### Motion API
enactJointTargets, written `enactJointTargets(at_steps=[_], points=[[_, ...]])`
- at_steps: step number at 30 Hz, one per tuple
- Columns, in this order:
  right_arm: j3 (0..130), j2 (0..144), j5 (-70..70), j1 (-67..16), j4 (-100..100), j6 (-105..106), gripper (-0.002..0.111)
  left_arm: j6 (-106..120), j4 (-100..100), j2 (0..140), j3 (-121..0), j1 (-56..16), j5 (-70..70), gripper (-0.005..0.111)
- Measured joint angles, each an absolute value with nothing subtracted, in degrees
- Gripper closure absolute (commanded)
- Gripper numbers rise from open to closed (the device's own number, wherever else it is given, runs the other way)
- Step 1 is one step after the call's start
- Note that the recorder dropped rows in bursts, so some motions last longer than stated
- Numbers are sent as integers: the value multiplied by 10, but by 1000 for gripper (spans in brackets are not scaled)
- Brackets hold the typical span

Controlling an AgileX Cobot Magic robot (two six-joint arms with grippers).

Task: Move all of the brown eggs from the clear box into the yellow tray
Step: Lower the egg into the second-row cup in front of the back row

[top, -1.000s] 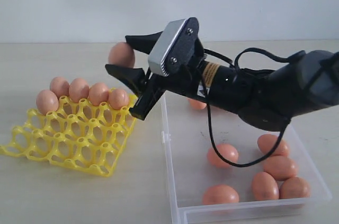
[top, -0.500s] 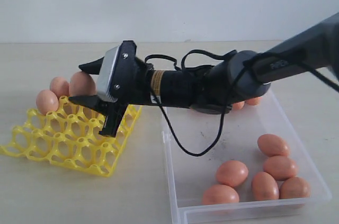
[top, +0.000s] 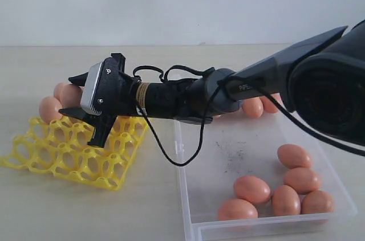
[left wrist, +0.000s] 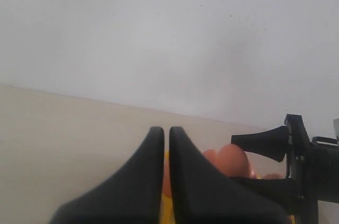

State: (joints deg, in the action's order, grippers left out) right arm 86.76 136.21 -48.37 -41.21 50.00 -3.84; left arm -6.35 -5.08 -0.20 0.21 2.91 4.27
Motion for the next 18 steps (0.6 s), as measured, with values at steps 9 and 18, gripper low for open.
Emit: enactJointTargets(at_steps=[9,18], points=[[930,1408,-483,-412,512,-45,109,-63,-51,-2,2,29,43,103],[977,1430,-457,-412,539,-54,109,-63,-51,-2,2,29,43,103]])
